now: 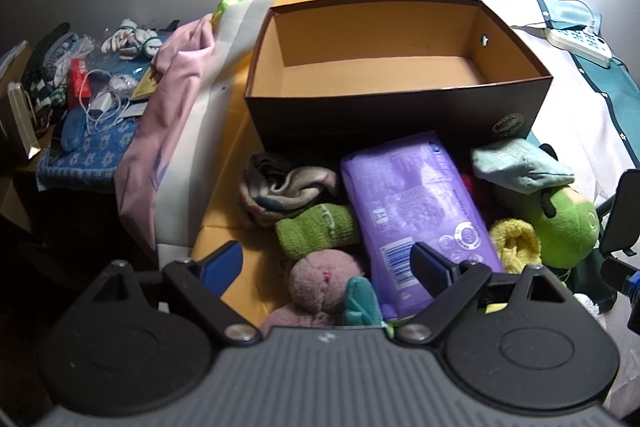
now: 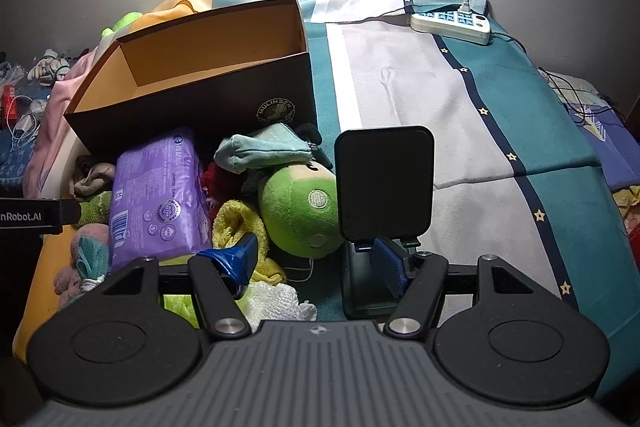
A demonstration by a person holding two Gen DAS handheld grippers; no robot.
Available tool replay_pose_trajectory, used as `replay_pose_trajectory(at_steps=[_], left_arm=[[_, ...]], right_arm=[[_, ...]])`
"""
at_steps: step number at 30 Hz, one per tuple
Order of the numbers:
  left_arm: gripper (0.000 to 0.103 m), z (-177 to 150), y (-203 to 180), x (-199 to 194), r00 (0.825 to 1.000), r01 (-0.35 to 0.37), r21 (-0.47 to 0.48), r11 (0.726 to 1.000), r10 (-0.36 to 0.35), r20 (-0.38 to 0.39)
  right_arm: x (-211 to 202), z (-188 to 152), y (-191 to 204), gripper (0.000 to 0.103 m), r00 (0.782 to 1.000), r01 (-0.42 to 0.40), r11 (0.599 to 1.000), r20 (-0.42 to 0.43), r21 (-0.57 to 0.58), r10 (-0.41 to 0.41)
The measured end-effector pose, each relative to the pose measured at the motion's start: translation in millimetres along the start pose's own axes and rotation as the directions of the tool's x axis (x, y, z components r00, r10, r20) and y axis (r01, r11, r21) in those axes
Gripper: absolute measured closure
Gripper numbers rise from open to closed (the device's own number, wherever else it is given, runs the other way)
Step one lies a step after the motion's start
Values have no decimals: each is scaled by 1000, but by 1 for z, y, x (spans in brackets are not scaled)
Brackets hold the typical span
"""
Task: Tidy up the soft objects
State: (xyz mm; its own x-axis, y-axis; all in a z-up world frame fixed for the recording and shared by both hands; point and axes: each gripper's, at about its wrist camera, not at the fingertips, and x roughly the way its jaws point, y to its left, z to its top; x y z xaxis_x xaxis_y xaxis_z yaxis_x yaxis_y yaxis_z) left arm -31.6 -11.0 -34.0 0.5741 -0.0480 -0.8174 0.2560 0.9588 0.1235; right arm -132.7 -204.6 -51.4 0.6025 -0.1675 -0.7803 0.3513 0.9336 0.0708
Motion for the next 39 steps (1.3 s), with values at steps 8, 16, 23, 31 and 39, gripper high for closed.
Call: replay_pose_trajectory(at_steps=[8,16,23,31,39], left_arm=[[12,3,-10,2,1000,6,18,1000,-6,4],[12,3,-5,6,1000,-3,-1,1000,3,1],[12,2,2,13,1000,-14,-18,1000,14,-11],[12,1,7,17,1000,-25,-27,999,25,-19],[12,3,5,16,1000,-24,-18,1000,24,-14]], right_arm=[[0,-1,-4,54,1000,-8,1000,-5,11,8],[2,1,6,55,997,-76,997,-12,-3,76],[2,1,23,55,992,-126,990,-23,-55,125],[4,4,21,55,995,-100,994,-8,-48,100],[4,6,20,56,996,-84,996,-3,-40,84]])
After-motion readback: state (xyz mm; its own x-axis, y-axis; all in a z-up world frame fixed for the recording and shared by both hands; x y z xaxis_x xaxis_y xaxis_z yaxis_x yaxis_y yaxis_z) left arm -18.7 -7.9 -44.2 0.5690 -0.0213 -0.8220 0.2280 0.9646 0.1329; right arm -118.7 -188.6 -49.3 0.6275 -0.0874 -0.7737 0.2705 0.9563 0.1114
